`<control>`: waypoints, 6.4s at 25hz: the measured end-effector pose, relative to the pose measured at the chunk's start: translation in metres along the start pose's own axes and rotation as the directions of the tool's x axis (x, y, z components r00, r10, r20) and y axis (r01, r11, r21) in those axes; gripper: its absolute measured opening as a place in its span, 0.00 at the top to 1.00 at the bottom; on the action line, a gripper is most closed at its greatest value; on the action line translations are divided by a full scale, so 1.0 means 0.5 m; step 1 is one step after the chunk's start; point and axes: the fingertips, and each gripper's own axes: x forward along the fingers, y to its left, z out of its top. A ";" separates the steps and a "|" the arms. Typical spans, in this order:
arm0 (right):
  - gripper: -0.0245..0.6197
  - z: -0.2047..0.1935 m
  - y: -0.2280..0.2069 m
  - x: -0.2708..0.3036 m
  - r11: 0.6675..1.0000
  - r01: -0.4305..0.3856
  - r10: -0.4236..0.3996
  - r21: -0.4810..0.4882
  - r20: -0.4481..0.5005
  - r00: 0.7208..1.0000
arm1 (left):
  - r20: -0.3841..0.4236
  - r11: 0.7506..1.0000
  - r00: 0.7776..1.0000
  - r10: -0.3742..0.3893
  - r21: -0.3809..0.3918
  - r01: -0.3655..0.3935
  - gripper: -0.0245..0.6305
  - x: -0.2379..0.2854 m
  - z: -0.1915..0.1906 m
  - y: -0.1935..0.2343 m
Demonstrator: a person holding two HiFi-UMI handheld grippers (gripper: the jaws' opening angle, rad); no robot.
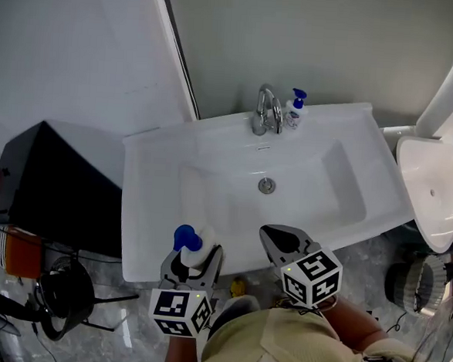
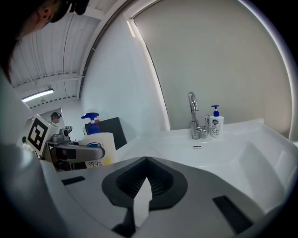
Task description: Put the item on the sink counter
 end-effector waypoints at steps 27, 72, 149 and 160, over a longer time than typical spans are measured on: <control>0.93 0.034 -0.040 0.059 0.979 0.201 -0.201 0.033 0.024 0.979 | -0.041 0.981 0.983 -0.177 0.077 0.180 0.51 0.132 0.050 0.050; 0.93 0.053 -0.250 0.158 0.997 0.030 -0.026 0.076 -0.061 0.998 | 0.078 0.996 0.996 -0.044 0.082 0.038 0.51 0.527 0.190 0.089; 0.93 0.006 -0.236 0.106 0.988 0.070 -0.058 0.136 -0.087 0.995 | 0.272 0.984 0.961 0.056 0.147 -0.099 0.46 0.549 0.243 0.172; 0.93 0.016 -0.202 0.094 0.991 0.074 -0.067 0.114 -0.063 0.996 | 0.245 0.993 0.970 0.002 0.117 -0.031 0.46 0.449 0.208 0.122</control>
